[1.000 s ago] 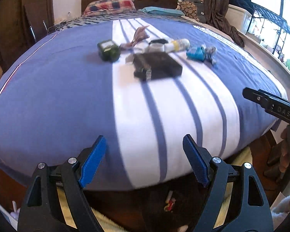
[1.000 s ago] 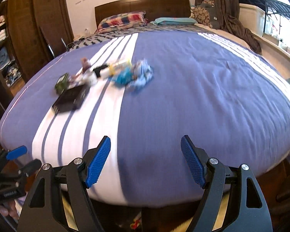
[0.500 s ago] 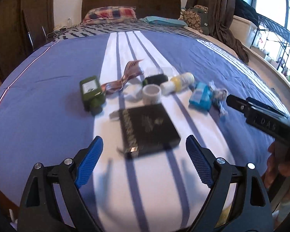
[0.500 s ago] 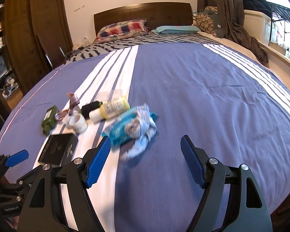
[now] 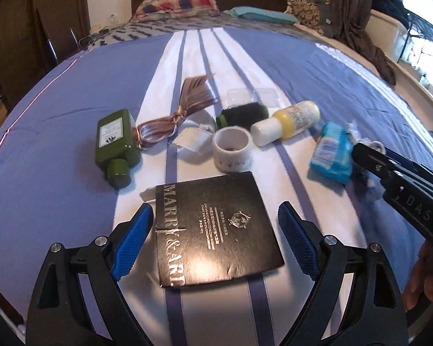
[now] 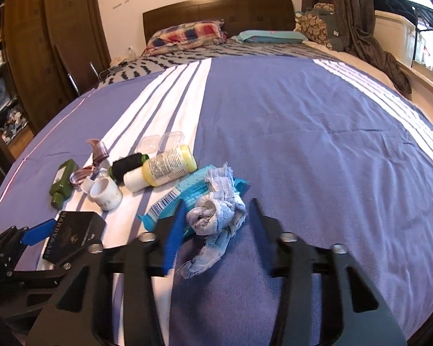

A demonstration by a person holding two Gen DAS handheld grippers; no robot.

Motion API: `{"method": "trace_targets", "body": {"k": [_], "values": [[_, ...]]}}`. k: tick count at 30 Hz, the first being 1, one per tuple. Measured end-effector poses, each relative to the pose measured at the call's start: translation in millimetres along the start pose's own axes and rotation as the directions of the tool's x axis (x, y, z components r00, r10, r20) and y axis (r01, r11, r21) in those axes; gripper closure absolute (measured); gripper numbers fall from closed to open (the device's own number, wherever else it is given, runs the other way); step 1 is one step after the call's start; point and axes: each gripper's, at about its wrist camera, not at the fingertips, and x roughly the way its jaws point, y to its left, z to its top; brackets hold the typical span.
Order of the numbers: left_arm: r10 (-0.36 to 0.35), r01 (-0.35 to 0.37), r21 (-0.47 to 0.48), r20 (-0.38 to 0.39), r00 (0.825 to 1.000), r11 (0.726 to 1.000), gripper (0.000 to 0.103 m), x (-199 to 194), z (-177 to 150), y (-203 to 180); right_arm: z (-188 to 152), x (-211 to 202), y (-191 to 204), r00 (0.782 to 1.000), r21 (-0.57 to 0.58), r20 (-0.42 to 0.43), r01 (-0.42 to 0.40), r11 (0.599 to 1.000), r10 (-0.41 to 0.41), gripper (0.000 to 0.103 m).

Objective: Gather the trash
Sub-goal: 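Grasp the black card box with the left tool while the right tool grasps the blue wrapper, then carry the card box and wrapper down over the black bin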

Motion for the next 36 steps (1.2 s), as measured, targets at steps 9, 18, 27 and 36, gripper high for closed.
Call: {"method": "trace_targets", "body": {"k": [9, 18, 27, 36], "values": [[-0.024, 0.024, -0.003, -0.008, 1.0, 1.0, 0.031, -1, -4, 6, -6, -12, -2, 1.0, -0.022, 0.017, 0.008, 1.0, -0.007, 0.077], [-0.073, 0.073, 0.039, 0.012, 0.997, 0.997, 0.033, -30, -34, 19, -18, -63, 8, 0.996, -0.045, 0.084, 0.001, 0.999, 0.003, 0.077], [-0.087, 0.086, 0.018, 0.116, 0.989, 0.996, 0.033, -97, -56, 37, -28, -131, 33, 0.984, -0.089, 0.175, -0.025, 0.996, 0.04, 0.077], [-0.099, 0.091, 0.049, 0.213, 0.972, 0.995, 0.033, -167, -78, 41, -56, -183, 55, 0.972, -0.131, 0.213, -0.073, 0.989, 0.099, 0.077]]}}
